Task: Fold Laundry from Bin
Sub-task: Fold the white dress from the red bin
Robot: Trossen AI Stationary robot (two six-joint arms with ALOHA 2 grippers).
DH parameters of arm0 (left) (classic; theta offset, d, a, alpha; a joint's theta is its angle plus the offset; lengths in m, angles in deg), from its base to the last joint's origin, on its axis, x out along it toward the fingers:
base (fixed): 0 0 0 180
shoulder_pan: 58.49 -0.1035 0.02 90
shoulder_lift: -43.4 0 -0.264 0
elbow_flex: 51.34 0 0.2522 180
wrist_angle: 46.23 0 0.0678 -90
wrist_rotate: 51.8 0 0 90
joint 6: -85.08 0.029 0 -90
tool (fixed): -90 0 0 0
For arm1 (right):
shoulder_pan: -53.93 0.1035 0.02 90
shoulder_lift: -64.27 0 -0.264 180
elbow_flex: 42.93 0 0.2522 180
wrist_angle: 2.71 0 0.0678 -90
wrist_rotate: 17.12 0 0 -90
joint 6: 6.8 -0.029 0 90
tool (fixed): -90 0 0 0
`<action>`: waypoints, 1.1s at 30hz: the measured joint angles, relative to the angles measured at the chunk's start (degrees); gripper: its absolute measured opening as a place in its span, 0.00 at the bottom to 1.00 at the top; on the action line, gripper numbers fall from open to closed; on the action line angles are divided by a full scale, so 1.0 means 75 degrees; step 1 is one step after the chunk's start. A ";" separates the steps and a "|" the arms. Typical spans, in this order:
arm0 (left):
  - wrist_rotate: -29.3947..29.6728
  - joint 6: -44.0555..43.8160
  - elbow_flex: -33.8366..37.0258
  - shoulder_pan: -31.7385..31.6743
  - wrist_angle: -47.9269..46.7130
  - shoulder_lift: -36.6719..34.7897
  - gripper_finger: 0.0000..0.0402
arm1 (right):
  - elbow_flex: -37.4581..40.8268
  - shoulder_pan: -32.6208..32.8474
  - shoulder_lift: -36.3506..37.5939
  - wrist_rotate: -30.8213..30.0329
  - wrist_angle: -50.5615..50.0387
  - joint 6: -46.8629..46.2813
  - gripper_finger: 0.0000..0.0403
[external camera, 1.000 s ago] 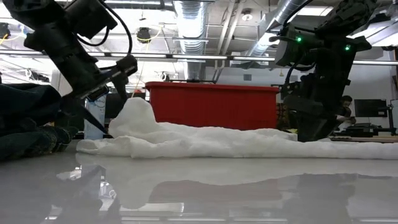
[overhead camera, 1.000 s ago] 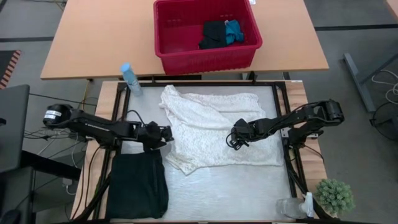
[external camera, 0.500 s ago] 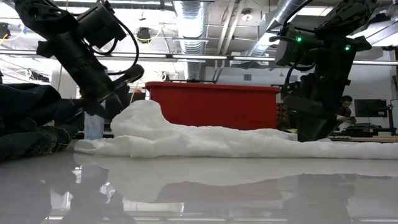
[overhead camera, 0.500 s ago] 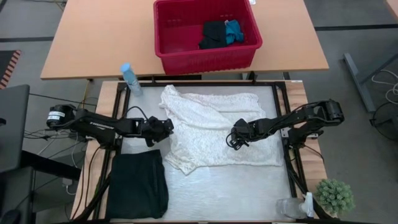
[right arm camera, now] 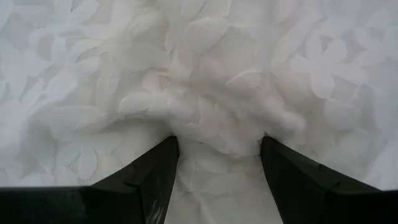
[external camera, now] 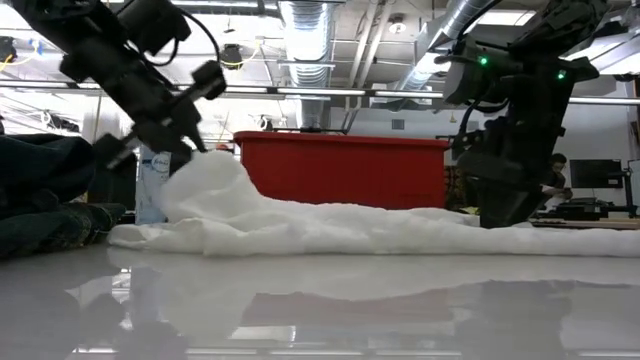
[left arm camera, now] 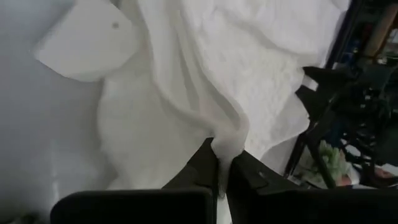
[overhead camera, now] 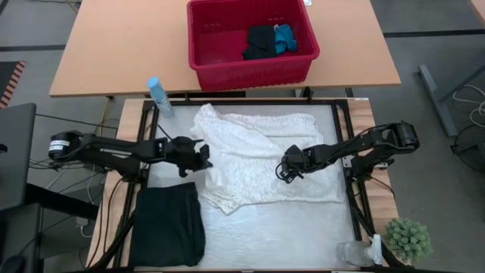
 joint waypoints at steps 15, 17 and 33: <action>-0.0806 0.0598 -0.0694 -0.0072 -0.5095 -0.2127 0.00 | -0.0006 0.0216 -0.0074 -0.0033 0.0047 0.0031 0.65; -0.1285 0.0652 -0.0694 -0.0005 -0.4840 -0.2087 0.00 | -0.0006 0.0216 -0.0071 -0.0033 0.0050 0.0031 0.65; -0.2230 0.1258 -0.0688 0.0181 -0.4512 -0.2421 0.01 | -0.0003 0.0210 -0.0071 -0.0002 0.0001 0.0022 0.65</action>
